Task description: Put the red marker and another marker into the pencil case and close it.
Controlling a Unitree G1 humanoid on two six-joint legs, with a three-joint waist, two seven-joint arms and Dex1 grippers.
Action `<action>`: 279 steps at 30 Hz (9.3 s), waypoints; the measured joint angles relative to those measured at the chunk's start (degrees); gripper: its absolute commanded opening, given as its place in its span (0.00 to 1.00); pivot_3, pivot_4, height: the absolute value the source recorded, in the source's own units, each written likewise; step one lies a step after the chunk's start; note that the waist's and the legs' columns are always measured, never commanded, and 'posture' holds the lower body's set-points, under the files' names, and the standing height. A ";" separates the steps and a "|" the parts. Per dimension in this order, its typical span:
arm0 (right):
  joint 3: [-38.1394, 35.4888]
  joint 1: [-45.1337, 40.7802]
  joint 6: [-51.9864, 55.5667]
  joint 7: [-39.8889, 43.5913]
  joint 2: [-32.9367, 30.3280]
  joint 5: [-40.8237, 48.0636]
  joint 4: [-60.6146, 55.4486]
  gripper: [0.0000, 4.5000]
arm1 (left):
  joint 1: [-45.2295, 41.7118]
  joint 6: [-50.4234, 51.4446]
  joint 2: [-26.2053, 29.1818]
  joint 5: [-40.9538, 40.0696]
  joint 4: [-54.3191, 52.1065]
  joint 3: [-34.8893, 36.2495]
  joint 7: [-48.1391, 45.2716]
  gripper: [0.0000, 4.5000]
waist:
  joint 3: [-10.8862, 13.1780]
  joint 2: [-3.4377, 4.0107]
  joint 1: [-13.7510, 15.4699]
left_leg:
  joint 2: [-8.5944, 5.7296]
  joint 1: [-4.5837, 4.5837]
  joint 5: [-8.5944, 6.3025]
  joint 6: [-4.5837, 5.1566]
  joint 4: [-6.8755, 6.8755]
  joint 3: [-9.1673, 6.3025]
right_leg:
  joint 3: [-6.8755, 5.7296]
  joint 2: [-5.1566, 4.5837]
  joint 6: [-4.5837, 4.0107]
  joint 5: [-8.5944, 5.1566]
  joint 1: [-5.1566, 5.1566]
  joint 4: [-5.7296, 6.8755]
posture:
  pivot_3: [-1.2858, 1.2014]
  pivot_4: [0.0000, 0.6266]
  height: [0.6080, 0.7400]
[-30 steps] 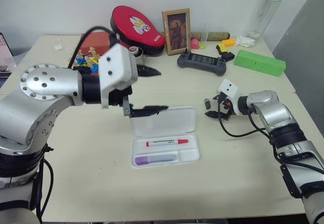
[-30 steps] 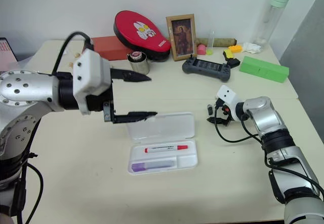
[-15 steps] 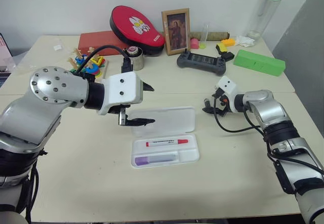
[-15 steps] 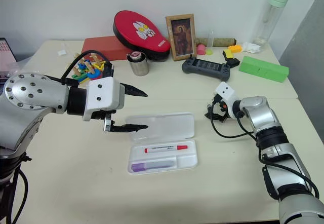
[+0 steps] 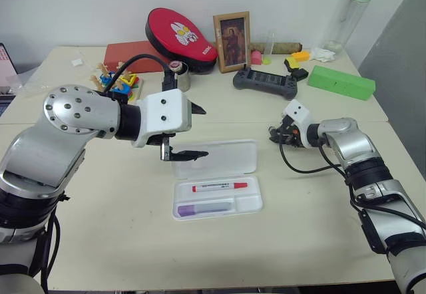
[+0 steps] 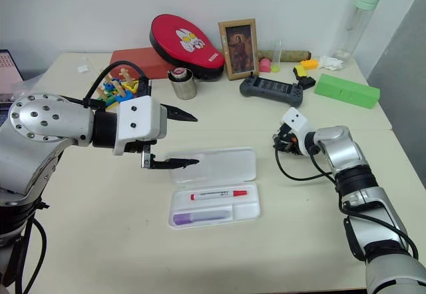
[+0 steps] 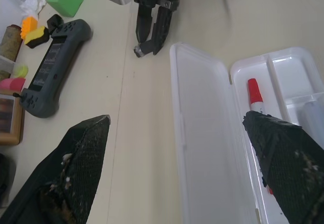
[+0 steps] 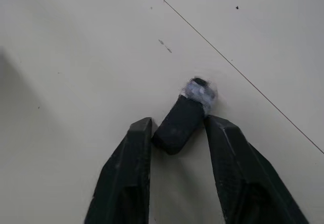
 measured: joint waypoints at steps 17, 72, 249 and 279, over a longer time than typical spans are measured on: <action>0.07 2.05 -0.86 2.06 -2.96 -1.31 -3.57 0.05 | 0.15 1.32 -0.12 -1.19 -0.32 0.33 -0.01 1.00 | 0.00 0.00 0.16 | 0.00 -0.02 0.00 0.00 -0.01 0.00 | -0.01 0.00 0.00 0.00 -0.01 -0.04 | 0.52 0.24 1.00; 7.57 25.09 15.73 9.13 -13.21 19.51 -59.71 0.05 | -0.94 -0.41 -1.55 0.44 5.94 1.35 -3.90 1.00 | 0.03 0.05 0.17 | 0.00 -0.02 -0.01 0.01 0.11 -0.03 | -0.01 0.00 0.02 -0.01 0.03 0.00 | 0.52 0.24 1.00; -6.06 15.04 7.34 19.05 -23.69 25.46 -51.31 0.00 | -4.61 -12.08 -11.75 8.07 37.54 -2.44 -18.43 0.28 | 0.03 0.05 0.03 | 0.00 -0.04 0.00 0.01 0.08 -0.03 | -0.02 0.00 0.01 0.00 -0.01 0.01 | 0.52 0.24 1.00; -5.49 12.54 8.14 14.64 -22.06 22.40 -46.85 0.00 | 11.21 2.45 -11.34 -1.20 11.37 -1.09 -13.17 0.28 | 0.03 0.06 0.09 | 0.00 -0.04 0.00 0.01 0.08 -0.03 | -0.01 0.00 0.01 0.00 0.00 0.01 | 0.52 0.24 1.00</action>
